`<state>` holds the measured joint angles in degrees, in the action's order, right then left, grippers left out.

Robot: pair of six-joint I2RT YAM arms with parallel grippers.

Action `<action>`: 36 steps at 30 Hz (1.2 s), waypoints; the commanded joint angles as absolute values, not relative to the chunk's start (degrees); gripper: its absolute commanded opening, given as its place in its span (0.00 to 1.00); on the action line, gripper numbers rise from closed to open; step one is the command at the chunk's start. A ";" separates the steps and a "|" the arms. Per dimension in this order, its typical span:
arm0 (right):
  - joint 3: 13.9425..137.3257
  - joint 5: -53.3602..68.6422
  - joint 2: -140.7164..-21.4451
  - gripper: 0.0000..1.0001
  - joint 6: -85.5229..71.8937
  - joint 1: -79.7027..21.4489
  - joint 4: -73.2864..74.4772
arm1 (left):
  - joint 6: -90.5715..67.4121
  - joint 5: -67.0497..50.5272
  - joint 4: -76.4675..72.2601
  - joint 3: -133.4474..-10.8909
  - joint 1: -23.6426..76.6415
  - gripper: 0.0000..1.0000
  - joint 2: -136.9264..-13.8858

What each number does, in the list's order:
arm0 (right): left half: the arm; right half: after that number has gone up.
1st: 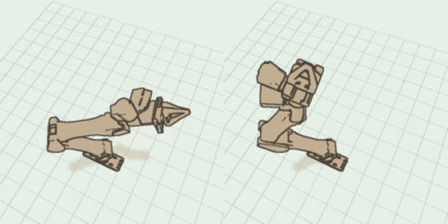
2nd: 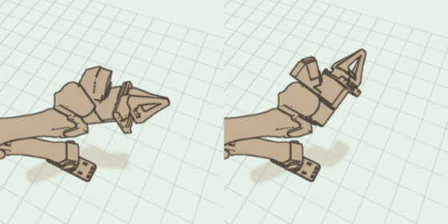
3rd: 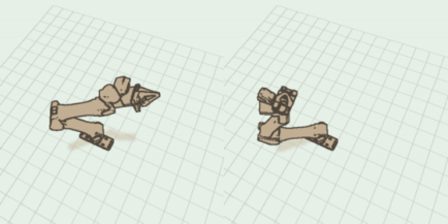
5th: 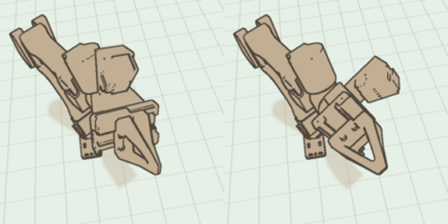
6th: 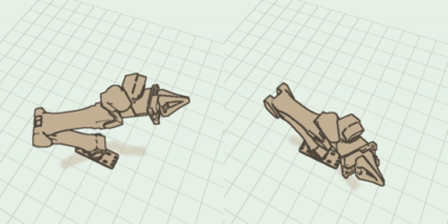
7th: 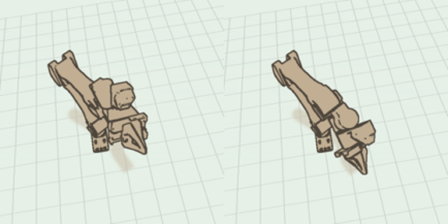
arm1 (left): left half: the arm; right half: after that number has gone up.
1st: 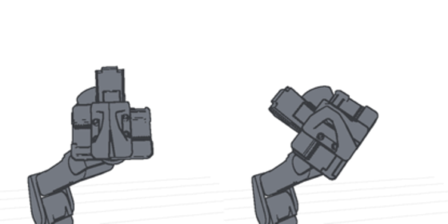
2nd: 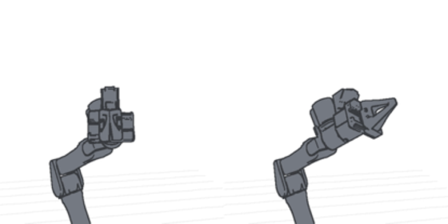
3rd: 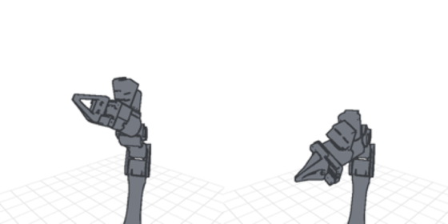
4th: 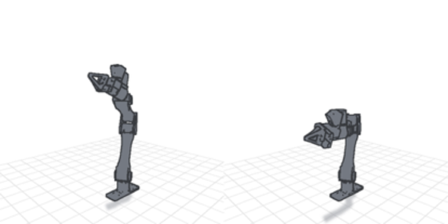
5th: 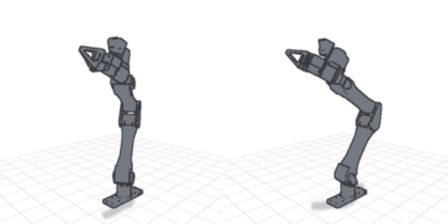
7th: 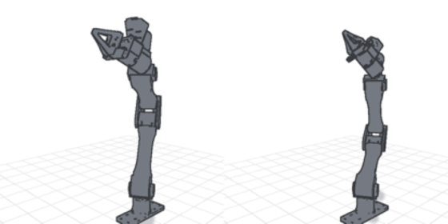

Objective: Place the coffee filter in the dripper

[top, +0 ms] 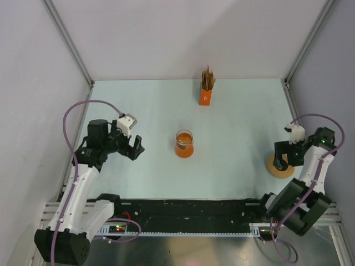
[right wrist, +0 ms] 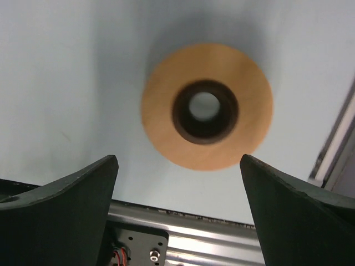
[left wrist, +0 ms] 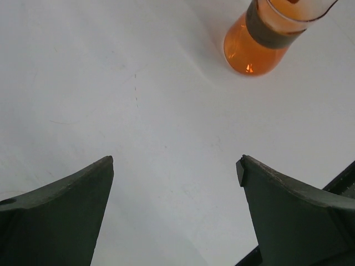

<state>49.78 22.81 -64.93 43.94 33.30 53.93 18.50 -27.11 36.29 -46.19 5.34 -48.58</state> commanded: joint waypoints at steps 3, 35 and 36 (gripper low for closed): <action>52.75 21.50 -72.07 0.90 48.73 44.81 51.05 | 20.19 -28.88 39.90 -49.05 6.47 1.00 -49.23; 64.14 39.54 -100.06 0.56 36.51 29.51 58.72 | 17.12 -31.51 39.90 -50.34 8.01 1.00 -49.81; 64.59 40.34 -100.31 0.56 34.96 26.58 58.41 | 17.13 -31.40 39.86 -50.13 8.05 1.00 -49.74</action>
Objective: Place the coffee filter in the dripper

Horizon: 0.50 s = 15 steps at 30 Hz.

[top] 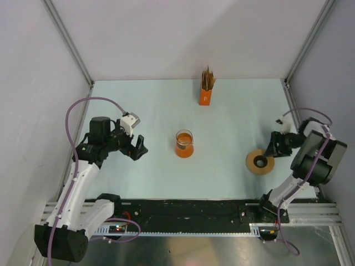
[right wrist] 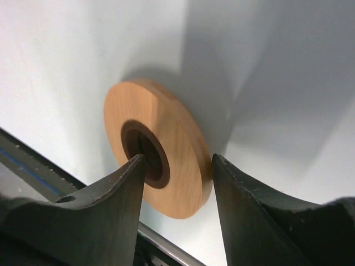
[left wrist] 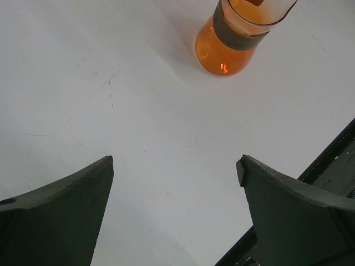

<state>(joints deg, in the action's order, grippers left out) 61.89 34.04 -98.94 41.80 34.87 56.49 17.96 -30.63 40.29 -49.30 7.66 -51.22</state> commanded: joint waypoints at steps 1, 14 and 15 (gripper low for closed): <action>65.21 41.04 -100.56 0.56 32.99 24.36 57.68 | 17.14 -31.30 39.88 -49.94 8.02 1.00 -49.61; 69.55 51.37 -106.41 0.74 27.93 15.12 60.03 | 15.56 -32.14 39.64 -48.40 8.04 1.00 -47.33; 69.54 50.73 -106.29 0.74 28.25 16.74 60.38 | 15.47 -32.15 39.64 -48.33 8.02 1.00 -47.18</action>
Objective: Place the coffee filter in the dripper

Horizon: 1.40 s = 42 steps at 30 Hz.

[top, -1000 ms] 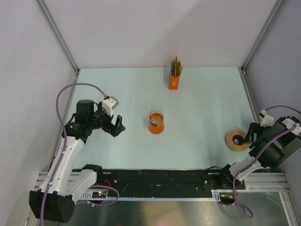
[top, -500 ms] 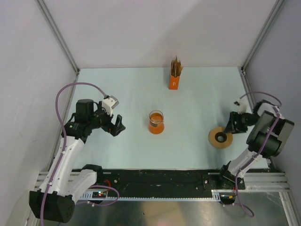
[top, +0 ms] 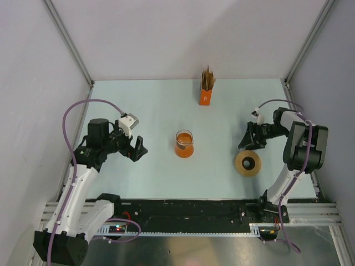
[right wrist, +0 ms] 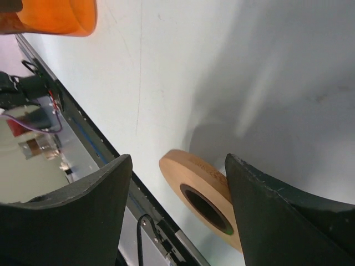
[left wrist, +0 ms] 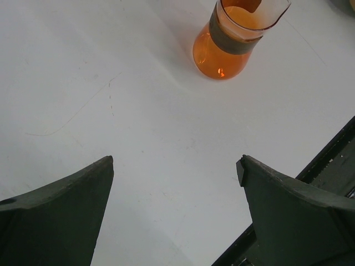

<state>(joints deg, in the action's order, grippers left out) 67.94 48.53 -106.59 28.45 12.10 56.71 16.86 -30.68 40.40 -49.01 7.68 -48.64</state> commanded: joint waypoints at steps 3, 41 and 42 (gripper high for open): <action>69.39 48.12 -106.95 0.75 30.05 21.02 61.33 | 15.00 -32.36 39.50 -48.41 8.04 1.00 -47.12; 71.82 68.20 -104.19 0.00 45.86 23.51 81.97 | 13.48 -32.14 39.28 -48.05 8.01 1.00 -46.81; 72.60 70.48 -103.64 0.00 46.05 22.52 83.22 | 13.11 -31.93 39.24 -48.28 7.96 1.00 -47.09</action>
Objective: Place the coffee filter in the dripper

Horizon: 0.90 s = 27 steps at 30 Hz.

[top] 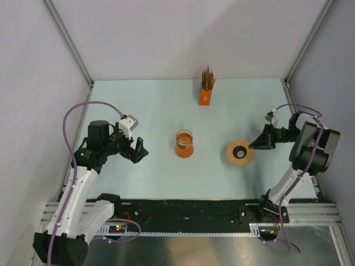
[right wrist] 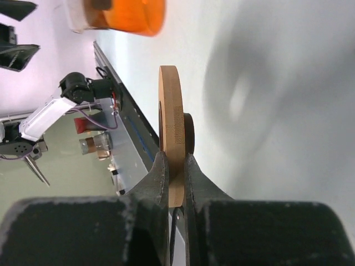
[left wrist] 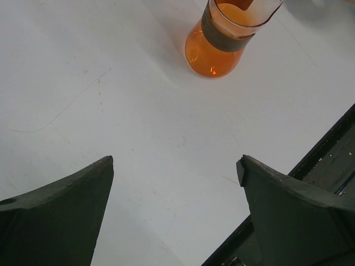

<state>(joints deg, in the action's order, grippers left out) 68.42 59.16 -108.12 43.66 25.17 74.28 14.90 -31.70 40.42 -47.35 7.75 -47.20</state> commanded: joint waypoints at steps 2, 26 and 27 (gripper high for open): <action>74.42 74.97 -102.38 0.00 45.74 20.48 84.85 | 11.85 -31.89 38.99 -49.03 7.92 1.00 -47.68; 96.59 97.36 -103.12 0.00 28.05 10.63 92.20 | 3.79 -32.87 37.70 -54.19 7.97 1.00 -50.92; 98.09 96.71 -102.89 0.00 26.07 11.38 91.58 | 3.52 -32.83 37.75 -54.60 7.94 1.00 -51.30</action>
